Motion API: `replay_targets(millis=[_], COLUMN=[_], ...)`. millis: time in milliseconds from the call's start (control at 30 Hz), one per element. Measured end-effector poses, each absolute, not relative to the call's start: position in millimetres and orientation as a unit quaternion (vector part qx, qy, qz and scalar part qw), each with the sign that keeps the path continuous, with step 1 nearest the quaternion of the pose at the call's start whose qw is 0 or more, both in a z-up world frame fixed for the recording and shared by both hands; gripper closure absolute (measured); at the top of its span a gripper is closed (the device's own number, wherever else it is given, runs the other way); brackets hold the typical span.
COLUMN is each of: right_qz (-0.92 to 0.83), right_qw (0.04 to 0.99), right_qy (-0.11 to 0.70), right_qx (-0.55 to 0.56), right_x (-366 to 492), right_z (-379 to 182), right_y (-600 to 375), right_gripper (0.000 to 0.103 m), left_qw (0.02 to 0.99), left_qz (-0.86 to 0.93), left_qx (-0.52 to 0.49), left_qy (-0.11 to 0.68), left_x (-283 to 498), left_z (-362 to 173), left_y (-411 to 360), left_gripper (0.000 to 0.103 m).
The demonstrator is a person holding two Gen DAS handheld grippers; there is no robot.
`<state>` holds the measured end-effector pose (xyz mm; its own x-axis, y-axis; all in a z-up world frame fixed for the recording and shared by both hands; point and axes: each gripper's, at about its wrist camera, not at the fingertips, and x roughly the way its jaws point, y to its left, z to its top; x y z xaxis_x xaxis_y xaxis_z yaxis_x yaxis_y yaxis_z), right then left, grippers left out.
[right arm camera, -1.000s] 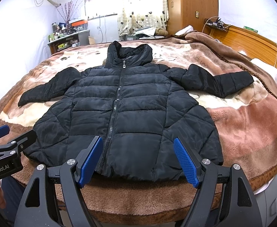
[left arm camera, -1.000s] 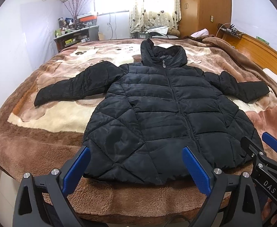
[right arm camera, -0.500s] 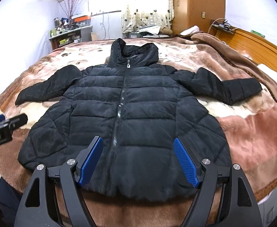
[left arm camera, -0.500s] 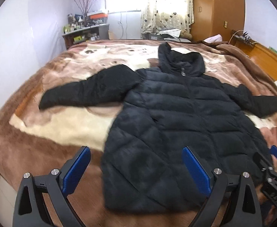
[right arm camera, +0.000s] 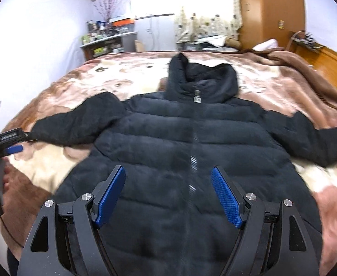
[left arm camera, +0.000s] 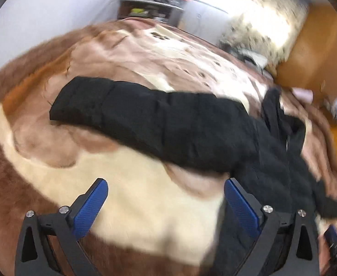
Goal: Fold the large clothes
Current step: 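Grasp the black jacket sleeve cuff with the left gripper and lift it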
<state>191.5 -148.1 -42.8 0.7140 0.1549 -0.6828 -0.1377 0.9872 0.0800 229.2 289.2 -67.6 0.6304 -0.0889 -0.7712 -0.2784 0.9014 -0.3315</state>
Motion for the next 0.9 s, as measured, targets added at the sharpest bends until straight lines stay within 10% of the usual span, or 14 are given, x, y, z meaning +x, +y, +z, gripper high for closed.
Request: replay_targets(millis=[733,900], right_qz=[0.195,0.186], right_qw=[0.904,0.904], right_qy=[0.38,0.384], right_qx=[-0.031,-0.018], right_x=[255.2,258.6], right_z=[-78.9,-78.4], right_y=[-71.9,-76.3], right_gripper=[0.026,0.026], left_qw=[0.79,0.805], left_qz=[0.192,0.189], left_qx=[-0.396,-0.373], left_qy=[0.427,0.421], left_x=[314.8,323.9], left_z=[-158.4,-144.8], left_y=[420.1,411.3], left_gripper=[0.001,0.058])
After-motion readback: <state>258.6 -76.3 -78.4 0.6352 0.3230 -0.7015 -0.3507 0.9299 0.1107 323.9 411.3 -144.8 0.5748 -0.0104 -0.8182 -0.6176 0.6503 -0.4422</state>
